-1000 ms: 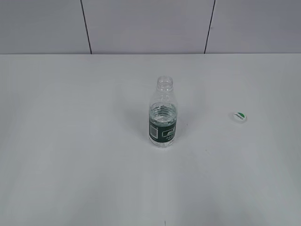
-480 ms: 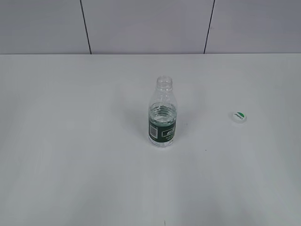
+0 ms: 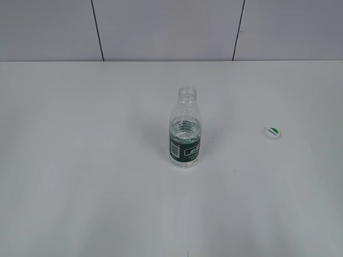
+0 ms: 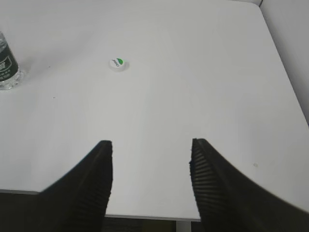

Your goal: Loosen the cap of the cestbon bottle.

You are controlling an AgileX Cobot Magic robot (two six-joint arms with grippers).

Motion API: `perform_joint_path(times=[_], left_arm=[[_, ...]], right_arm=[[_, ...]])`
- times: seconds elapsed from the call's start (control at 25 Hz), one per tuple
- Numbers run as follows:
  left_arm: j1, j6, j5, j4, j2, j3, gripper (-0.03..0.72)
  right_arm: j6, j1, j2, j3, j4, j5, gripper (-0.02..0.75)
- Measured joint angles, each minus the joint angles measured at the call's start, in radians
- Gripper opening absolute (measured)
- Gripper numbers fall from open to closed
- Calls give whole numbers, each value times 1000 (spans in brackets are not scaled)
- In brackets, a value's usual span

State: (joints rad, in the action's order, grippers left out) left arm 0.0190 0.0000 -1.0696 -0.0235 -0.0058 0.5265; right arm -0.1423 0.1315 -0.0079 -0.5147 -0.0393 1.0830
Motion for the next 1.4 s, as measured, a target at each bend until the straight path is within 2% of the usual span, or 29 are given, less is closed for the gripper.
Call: perform_joint_path(times=[0.28, 1.4], left_arm=[[0, 0, 0, 0, 0, 0, 498], [0, 0, 0, 0, 0, 0, 477]], right_arm=[[0, -94, 0, 0, -10, 0, 399], [1, -96, 0, 0, -10, 0, 399]])
